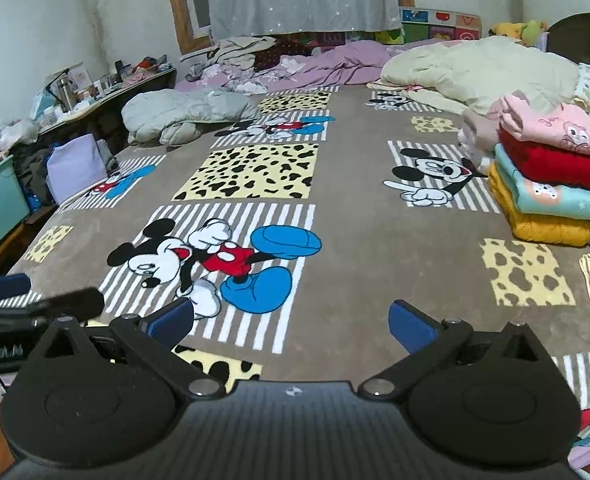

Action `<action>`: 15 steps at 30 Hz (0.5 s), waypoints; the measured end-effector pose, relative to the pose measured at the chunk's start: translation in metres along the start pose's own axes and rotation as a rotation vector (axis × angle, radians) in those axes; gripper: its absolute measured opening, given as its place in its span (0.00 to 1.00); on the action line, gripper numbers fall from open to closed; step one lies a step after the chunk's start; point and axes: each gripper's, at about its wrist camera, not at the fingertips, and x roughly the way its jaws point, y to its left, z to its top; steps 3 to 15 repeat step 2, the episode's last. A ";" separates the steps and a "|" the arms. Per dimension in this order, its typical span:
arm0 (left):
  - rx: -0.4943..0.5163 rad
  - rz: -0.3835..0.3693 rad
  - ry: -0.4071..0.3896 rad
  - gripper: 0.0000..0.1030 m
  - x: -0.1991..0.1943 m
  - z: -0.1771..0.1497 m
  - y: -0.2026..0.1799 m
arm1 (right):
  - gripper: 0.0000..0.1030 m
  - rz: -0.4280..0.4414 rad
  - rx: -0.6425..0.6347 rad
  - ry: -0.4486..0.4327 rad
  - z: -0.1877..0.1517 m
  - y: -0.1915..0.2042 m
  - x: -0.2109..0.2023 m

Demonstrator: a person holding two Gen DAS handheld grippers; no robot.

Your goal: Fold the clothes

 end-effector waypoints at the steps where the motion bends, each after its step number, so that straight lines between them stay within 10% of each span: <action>1: -0.006 0.005 -0.004 1.00 0.000 0.000 0.001 | 1.00 0.002 -0.002 0.004 0.000 0.000 0.001; 15: -0.003 0.002 -0.007 1.00 0.000 0.000 0.002 | 1.00 0.003 -0.004 0.008 0.000 0.001 0.001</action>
